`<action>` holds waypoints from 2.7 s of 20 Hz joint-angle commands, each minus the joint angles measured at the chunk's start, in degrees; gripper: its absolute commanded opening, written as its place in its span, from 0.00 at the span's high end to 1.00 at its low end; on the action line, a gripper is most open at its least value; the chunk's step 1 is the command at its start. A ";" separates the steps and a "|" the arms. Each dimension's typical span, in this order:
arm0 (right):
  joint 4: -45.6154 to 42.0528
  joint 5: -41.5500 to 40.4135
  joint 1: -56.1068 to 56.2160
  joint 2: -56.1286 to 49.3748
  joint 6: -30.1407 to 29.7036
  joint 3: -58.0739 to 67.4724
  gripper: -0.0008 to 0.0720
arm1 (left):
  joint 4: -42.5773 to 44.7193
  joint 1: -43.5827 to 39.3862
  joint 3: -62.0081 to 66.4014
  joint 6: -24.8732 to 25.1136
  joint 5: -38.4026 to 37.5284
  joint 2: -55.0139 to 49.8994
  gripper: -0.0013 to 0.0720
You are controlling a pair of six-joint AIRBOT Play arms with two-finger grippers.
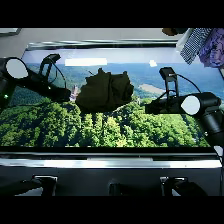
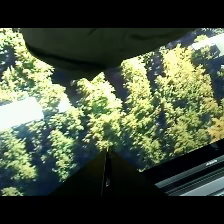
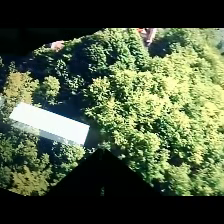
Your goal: Fold the clothes and pants, and hang the long-sleeved shirts on hangers.
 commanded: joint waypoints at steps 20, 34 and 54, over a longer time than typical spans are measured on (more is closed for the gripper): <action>0.81 2.58 0.04 -0.09 3.72 0.04 0.94 | -30.29 8.57 1.07 1.97 47.39 -34.10 0.00; -3.85 0.63 0.02 1.92 19.96 0.07 0.94 | 8.35 14.10 -10.84 -19.67 14.14 0.17 0.97; 21.68 -19.45 0.00 -42.99 14.10 30.95 0.22 | 8.55 18.95 -34.67 -22.10 16.72 18.18 0.97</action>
